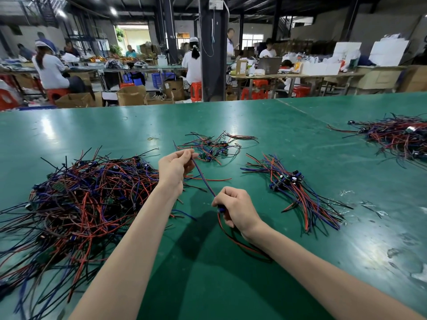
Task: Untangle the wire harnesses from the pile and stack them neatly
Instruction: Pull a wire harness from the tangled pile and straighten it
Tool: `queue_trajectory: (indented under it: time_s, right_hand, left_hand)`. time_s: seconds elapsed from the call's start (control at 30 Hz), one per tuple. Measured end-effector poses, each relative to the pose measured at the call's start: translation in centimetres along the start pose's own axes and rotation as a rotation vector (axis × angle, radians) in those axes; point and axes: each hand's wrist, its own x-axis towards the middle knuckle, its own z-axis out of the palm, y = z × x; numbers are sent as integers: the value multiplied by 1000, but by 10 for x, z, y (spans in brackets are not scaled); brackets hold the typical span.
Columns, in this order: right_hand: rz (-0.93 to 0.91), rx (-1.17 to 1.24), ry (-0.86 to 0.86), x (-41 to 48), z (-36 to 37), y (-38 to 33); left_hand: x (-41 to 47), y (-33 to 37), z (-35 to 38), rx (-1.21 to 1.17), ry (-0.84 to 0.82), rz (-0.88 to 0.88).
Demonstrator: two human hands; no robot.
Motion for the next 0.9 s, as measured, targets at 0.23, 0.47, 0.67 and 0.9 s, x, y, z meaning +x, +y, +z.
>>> queue_trajectory:
  time_s: [0.23,0.47,0.67,0.9]
  right_hand:
    - [-13,-6,-4,3,-1,-2]
    - [-4,-18,-41,1,3,-1]
    - [-11,-16,-54,1,1,-3]
    - [216,201,-115,-5,9,-13]
  left_hand:
    - [1,2,0,-38,14,-18]
    - [-1,4,-3,-92,-5,-25]
    - [-1,8,-2,-103,-14,-70]
    - [-5,0,-2,295,18,301]
